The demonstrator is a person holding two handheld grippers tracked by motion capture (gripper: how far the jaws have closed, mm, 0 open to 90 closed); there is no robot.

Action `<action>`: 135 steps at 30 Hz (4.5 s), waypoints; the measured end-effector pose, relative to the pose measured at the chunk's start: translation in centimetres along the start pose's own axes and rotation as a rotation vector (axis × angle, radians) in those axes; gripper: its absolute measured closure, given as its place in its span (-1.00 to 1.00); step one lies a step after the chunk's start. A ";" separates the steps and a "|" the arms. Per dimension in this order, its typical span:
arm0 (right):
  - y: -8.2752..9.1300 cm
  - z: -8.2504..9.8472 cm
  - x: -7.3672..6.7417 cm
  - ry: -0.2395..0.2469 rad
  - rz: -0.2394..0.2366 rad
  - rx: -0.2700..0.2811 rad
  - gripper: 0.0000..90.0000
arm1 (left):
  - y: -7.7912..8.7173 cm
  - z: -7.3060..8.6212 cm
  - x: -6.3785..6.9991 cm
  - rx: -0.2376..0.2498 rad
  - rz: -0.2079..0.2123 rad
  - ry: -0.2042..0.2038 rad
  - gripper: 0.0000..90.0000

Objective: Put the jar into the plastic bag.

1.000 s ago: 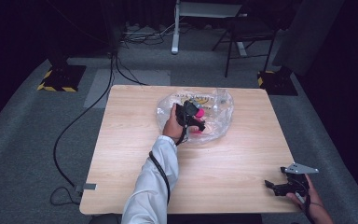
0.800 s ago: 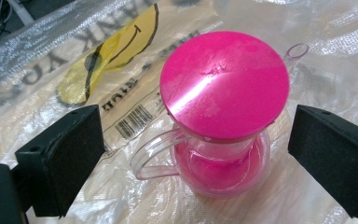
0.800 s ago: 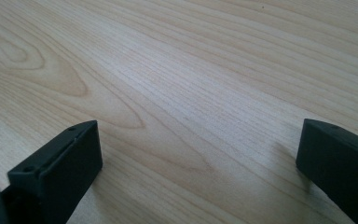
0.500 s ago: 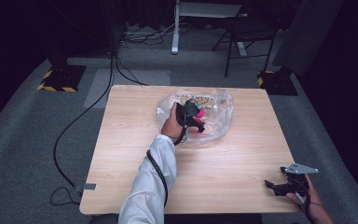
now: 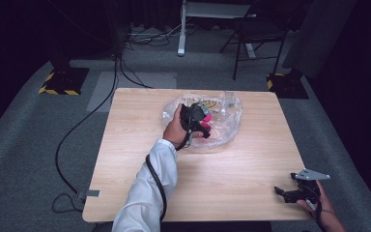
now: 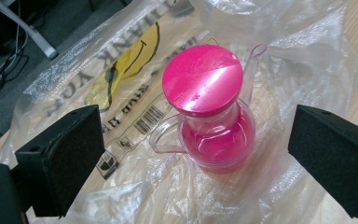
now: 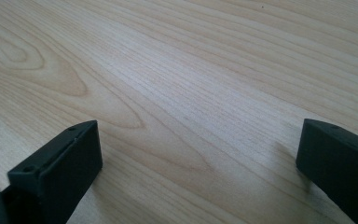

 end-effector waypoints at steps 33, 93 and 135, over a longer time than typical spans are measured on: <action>0.0 0.0 0.0 -0.002 0.001 -0.001 -1.00 | 4.1 2.5 2.3 -0.040 -0.033 -0.107 -0.93; 0.0 0.0 0.0 -0.004 0.003 -0.001 -1.00 | 7.6 18.4 4.0 -0.125 -0.015 0.034 -0.92; 0.1 0.1 0.0 -0.001 0.001 -0.001 -1.00 | 10.3 27.9 3.9 0.038 0.053 0.329 -0.99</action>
Point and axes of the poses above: each handheld gripper's, and its own axes: y roughly backward along the jaws, z roughly out of its underside, x roughly to its right, the point moved 3 cm from there along -y, roughly forward along the jaws, and after that the axes turned 14 degrees about z, right-handed, at the moved point
